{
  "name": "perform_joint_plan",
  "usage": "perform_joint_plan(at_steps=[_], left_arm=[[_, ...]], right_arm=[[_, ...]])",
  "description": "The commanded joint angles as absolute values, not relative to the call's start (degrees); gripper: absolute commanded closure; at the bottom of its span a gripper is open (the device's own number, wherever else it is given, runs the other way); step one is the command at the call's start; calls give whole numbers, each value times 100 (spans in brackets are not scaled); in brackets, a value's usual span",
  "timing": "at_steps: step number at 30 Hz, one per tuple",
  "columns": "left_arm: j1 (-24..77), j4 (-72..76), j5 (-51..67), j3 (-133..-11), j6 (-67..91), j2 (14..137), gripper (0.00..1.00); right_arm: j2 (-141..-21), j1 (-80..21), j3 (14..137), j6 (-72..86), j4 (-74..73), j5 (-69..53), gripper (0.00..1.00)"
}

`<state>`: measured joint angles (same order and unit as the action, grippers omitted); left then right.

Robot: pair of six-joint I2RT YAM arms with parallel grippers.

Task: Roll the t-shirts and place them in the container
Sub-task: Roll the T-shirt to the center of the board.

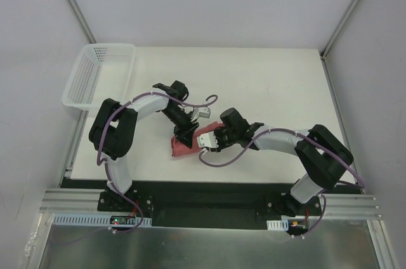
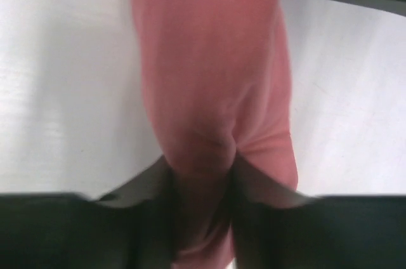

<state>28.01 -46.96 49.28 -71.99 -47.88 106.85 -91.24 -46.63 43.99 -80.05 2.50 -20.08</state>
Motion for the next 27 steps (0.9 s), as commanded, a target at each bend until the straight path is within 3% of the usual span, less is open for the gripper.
perform_joint_plan(at_steps=[1,3,12,23,27], left_arm=[[2707,-5106,4975,-7225,-5229,10618,58],[2646,-5106,4774,-7102,-5265,10443,57],[1961,-4940,4535,-6891,-4624,9757,50],[1248,-4280,4096,-6645,-3727,8474,42],[1108,-4219,4979,-6154,-3744,8139,37]], right_arm=[[-9413,-4615,4781,-7822,-245,-1766,77],[-9396,-4562,4930,-7866,-709,-1977,84],[-10308,-4491,6766,-8050,-3846,-2918,86],[-11065,-4351,7971,-7955,-5089,-2997,87],[-11206,-4307,8174,-7814,-5168,-3050,86]])
